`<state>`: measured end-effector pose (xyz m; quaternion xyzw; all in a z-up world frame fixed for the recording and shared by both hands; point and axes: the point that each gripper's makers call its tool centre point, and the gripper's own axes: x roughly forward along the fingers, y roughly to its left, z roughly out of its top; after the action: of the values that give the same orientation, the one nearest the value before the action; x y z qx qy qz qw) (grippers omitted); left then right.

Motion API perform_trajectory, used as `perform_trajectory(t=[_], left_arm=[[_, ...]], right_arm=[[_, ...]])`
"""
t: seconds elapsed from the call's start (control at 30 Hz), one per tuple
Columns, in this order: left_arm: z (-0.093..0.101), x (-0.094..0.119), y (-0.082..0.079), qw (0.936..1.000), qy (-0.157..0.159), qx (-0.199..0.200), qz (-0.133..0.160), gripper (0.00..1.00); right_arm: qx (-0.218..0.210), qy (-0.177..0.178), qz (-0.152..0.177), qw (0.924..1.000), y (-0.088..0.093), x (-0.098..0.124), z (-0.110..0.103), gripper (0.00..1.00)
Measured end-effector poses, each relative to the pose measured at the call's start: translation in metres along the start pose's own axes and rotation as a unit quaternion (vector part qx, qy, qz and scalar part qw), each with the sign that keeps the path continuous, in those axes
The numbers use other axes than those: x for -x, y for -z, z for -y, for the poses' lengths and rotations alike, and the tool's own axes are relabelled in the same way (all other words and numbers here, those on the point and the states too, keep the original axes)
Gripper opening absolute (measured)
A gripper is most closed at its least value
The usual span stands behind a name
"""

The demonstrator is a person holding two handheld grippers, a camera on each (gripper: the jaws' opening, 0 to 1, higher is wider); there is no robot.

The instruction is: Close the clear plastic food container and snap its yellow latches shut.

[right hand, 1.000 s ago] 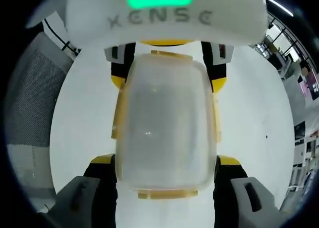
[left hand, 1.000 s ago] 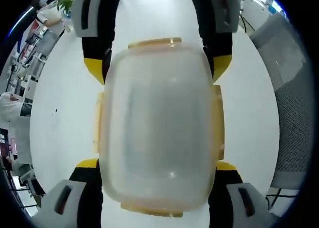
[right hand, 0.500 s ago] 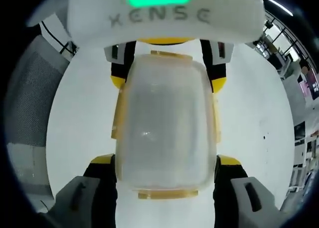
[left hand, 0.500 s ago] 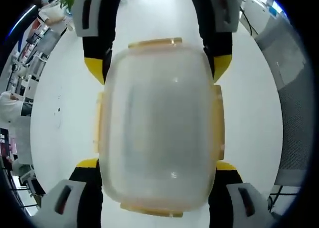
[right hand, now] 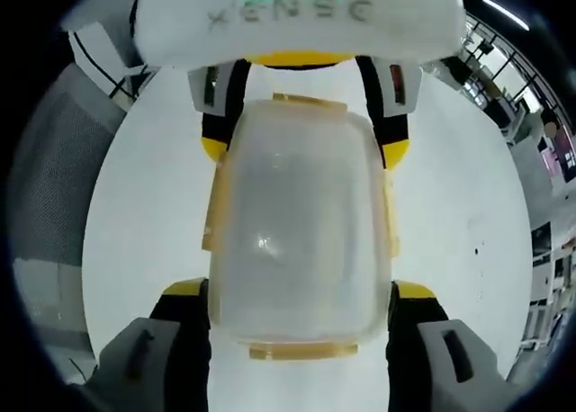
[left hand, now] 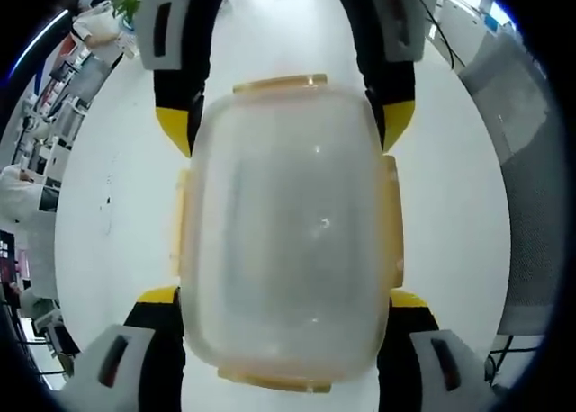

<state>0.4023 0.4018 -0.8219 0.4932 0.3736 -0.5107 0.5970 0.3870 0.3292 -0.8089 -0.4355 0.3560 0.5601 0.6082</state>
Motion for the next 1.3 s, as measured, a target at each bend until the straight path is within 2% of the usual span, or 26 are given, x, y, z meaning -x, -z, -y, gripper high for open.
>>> perform_trajectory(t=[0.17,0.27,0.33,0.37,0.4,0.47,0.5,0.6,0.7,0.8,0.83,0.9,0.93,1.0,1.1,1.13,1.17,1.2,1.23,1.27,1.3], left_arm=[[0.000,0.003,0.000,0.9996,-0.008,-0.005,0.026,0.87],[-0.002,0.006,-0.002,0.9981,-0.025,0.012,0.055,0.86],[-0.005,0.010,-0.001,0.9937,-0.053,0.042,0.090,0.87],[-0.005,0.011,0.001,0.9923,-0.057,0.051,0.098,0.87],[-0.005,0.013,0.002,0.9889,-0.068,0.068,0.114,0.87],[-0.004,0.016,0.005,0.9830,-0.081,0.094,0.135,0.86],[-0.002,0.018,0.008,0.9774,-0.090,0.118,0.151,0.86],[0.000,0.023,0.015,0.9623,-0.116,0.170,0.177,0.84],[0.009,0.024,0.024,0.9438,-0.128,0.229,0.201,0.81],[0.017,0.025,0.029,0.9299,-0.136,0.264,0.217,0.81],[0.019,0.027,0.029,0.9223,-0.137,0.282,0.226,0.81],[0.024,0.029,0.030,0.9123,-0.130,0.311,0.233,0.80],[0.024,0.030,0.031,0.9115,-0.134,0.309,0.236,0.80],[0.029,0.031,0.031,0.9056,-0.132,0.321,0.243,0.80],[0.035,0.027,0.036,0.9007,-0.131,0.337,0.240,0.80],[0.038,0.026,0.038,0.8964,-0.129,0.348,0.243,0.80],[0.039,0.025,0.038,0.8938,-0.127,0.354,0.244,0.81],[0.042,0.026,0.038,0.8825,-0.123,0.378,0.251,0.81],[0.043,0.026,0.038,0.8777,-0.119,0.388,0.254,0.81],[0.044,0.028,0.039,0.8800,-0.125,0.381,0.254,0.81],[0.045,0.028,0.040,0.8802,-0.130,0.380,0.253,0.81]], right_arm=[[0.022,0.004,0.017,0.9996,0.001,0.001,0.001,0.79],[0.023,0.032,0.039,0.9985,-0.003,0.003,0.008,0.86],[-0.020,0.056,0.080,0.9951,-0.007,0.008,0.011,0.88],[-0.034,0.060,0.082,0.9943,-0.005,0.009,0.011,0.87],[-0.045,0.080,0.090,0.9917,-0.003,0.012,0.013,0.87],[-0.068,0.095,0.120,0.9858,-0.005,0.015,0.011,0.88],[-0.094,0.106,0.139,0.9802,-0.005,0.017,0.009,0.88],[-0.141,0.142,0.156,0.9673,0.006,0.020,0.007,0.88],[-0.188,0.154,0.167,0.9554,0.017,0.019,-0.001,0.90],[-0.235,0.160,0.193,0.9391,0.018,0.020,-0.009,0.89],[-0.241,0.160,0.195,0.9371,0.018,0.020,-0.010,0.89],[-0.268,0.164,0.202,0.9275,0.017,0.019,-0.014,0.88],[-0.278,0.166,0.207,0.9232,0.016,0.018,-0.015,0.88],[-0.298,0.168,0.215,0.9148,0.014,0.016,-0.018,0.88],[-0.309,0.174,0.217,0.9097,0.014,0.015,-0.024,0.87],[-0.327,0.172,0.225,0.9017,0.014,0.014,-0.026,0.87],[-0.333,0.171,0.224,0.8998,0.014,0.015,-0.029,0.87],[-0.337,0.173,0.222,0.8983,0.016,0.016,-0.033,0.88],[-0.345,0.179,0.225,0.8935,0.017,0.018,-0.034,0.87],[-0.361,0.178,0.234,0.8849,0.017,0.019,-0.037,0.87],[-0.375,0.172,0.235,0.8803,0.018,0.019,-0.043,0.87]])
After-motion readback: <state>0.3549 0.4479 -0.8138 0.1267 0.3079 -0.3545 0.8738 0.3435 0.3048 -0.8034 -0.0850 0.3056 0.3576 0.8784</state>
